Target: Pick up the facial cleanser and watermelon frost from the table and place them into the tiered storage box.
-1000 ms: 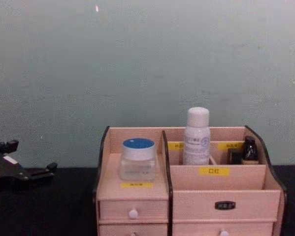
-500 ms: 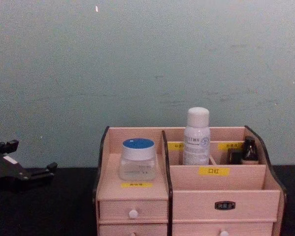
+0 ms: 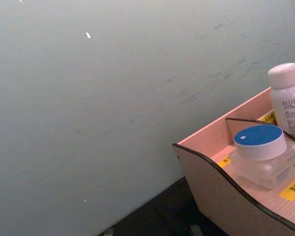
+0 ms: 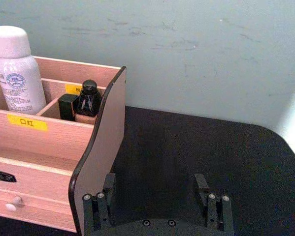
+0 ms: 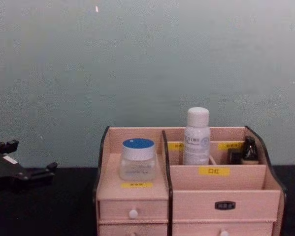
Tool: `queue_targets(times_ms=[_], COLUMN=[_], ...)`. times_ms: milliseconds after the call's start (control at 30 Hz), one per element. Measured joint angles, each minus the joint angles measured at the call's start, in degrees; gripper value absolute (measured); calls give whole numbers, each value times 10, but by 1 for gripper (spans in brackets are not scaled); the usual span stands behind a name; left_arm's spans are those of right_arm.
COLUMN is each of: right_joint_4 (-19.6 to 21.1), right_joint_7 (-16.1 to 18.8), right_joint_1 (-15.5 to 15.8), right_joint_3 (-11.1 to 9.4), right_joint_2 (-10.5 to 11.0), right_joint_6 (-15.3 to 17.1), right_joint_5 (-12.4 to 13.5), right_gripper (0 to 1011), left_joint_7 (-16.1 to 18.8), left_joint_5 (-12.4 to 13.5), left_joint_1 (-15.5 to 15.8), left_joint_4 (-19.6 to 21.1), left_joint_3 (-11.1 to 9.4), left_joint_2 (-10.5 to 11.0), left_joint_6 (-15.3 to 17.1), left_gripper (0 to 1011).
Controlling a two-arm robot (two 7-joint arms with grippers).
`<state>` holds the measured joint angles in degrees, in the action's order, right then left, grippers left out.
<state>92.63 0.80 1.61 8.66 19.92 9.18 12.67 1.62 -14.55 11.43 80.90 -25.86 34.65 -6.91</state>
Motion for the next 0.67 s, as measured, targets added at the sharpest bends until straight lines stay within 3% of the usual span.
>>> queue_targets(times_ms=[667], right_joint_4=[0], right_joint_7=[0], right_joint_1=[0], right_joint_3=[0], right_joint_2=[0], right_joint_6=[0], right_joint_5=[0], right_gripper=[1000], left_joint_7=[0], left_joint_5=[0], left_joint_1=[0], left_joint_4=[0], left_joint_3=[0], left_joint_2=[0], left_joint_6=[0], left_gripper=[1000])
